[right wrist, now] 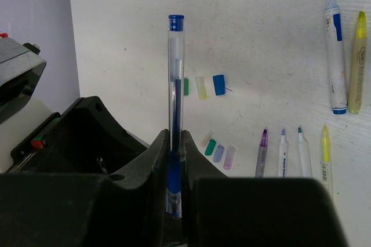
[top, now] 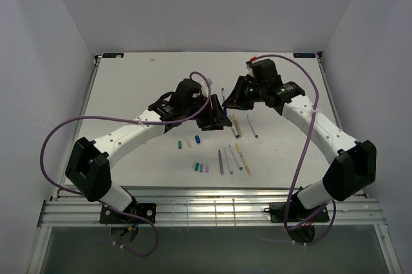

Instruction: Open the pen caps

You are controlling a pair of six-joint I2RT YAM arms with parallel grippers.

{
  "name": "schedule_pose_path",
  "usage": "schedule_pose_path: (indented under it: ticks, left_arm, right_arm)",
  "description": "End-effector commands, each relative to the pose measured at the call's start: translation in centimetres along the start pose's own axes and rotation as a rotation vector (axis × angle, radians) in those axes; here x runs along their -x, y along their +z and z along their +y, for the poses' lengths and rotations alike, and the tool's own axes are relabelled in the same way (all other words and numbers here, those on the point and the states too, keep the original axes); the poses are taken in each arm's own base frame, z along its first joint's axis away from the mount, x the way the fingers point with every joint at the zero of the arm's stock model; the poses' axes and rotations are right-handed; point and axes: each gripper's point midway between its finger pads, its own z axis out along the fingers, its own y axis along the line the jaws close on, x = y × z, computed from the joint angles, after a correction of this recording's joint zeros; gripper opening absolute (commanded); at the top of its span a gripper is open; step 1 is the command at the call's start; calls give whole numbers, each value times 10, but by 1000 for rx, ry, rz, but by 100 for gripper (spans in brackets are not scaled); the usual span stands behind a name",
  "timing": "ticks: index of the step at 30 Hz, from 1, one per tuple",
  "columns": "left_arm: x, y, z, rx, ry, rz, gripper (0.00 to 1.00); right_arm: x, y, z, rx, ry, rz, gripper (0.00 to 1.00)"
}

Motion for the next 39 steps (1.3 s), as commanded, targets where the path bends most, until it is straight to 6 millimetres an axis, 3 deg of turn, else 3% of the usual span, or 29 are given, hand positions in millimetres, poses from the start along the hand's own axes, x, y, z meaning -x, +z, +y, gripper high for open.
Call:
schedule_pose_path:
  ticks: [1,19,24,26,27,30,39]
  left_arm:
    - [11,-9,-16,-9,24,-55,55]
    - [13,-10,-19,-15,35,-65,23]
    - [11,-15,-19,-19,49,-62,5]
    - [8,-17,-19,-17,69,-57,0]
    - [6,-19,-14,4,70,-49,0]
    - [5,-27,-9,30,108,-55,0]
    - [-5,-33,-3,28,143,-44,0]
  right_arm:
    - [4,-10,12,29,0,-38,8]
    - [-6,-9,14,41,-1,-13,8]
    - [-9,-8,16,50,-11,1,8]
    - [-10,-7,14,45,-46,19,16]
    - [-12,-8,11,30,-60,31,28]
    - [-8,-10,14,40,-154,42,36]
    - [-26,-3,23,151,-170,127,38]
